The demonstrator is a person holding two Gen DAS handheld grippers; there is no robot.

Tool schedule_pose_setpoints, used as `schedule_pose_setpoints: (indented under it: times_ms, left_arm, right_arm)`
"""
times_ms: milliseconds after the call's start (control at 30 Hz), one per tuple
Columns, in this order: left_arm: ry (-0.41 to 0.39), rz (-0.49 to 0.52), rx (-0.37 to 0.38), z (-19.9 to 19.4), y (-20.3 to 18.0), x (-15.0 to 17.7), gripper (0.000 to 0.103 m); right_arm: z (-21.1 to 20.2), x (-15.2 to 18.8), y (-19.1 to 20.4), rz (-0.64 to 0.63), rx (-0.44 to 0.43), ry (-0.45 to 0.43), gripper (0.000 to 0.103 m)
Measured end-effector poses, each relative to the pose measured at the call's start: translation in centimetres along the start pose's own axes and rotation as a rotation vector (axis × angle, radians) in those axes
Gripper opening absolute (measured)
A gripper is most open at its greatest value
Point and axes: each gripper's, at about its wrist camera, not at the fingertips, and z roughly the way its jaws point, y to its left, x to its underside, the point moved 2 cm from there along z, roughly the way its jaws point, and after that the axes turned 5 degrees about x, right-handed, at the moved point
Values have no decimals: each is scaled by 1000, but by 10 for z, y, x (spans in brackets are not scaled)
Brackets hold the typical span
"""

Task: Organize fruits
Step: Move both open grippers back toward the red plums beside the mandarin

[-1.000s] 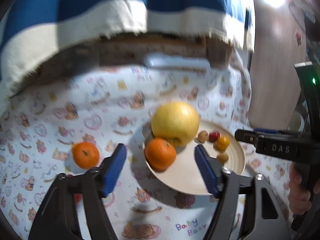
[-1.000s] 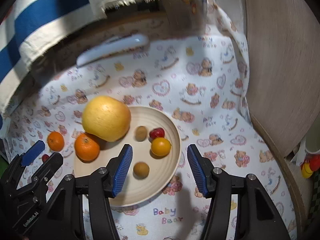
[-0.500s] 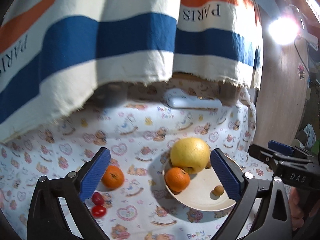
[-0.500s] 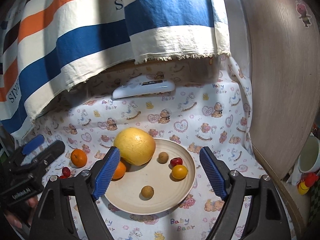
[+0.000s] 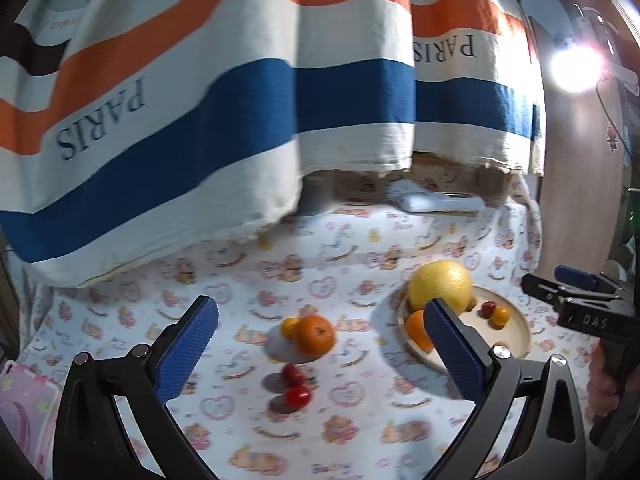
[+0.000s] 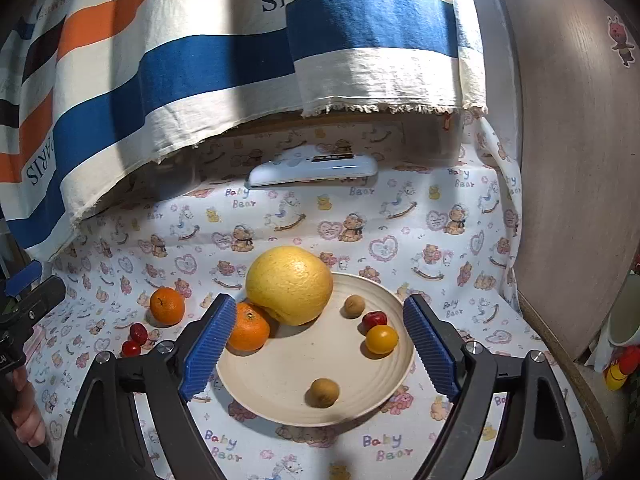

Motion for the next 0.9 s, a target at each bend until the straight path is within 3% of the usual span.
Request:
schedule_pose_setpoints:
  times_ms: [167,500,700,900]
  left_arm:
    - [3,-9,-20,-1,14,13,102]
    - [124,-74,1,22,30,25,102]
    - [78,-54,-30,19,31,28,102]
    - [87,-21,-18,22,24,31,102]
  right_arm:
    - [1,5,9,-18,-1,-9,87]
    - [13,13,15,-44,7,34,88]
    - [14,17,22,-72,0,33,88]
    - [13,18,25,-63,-29,41,88]
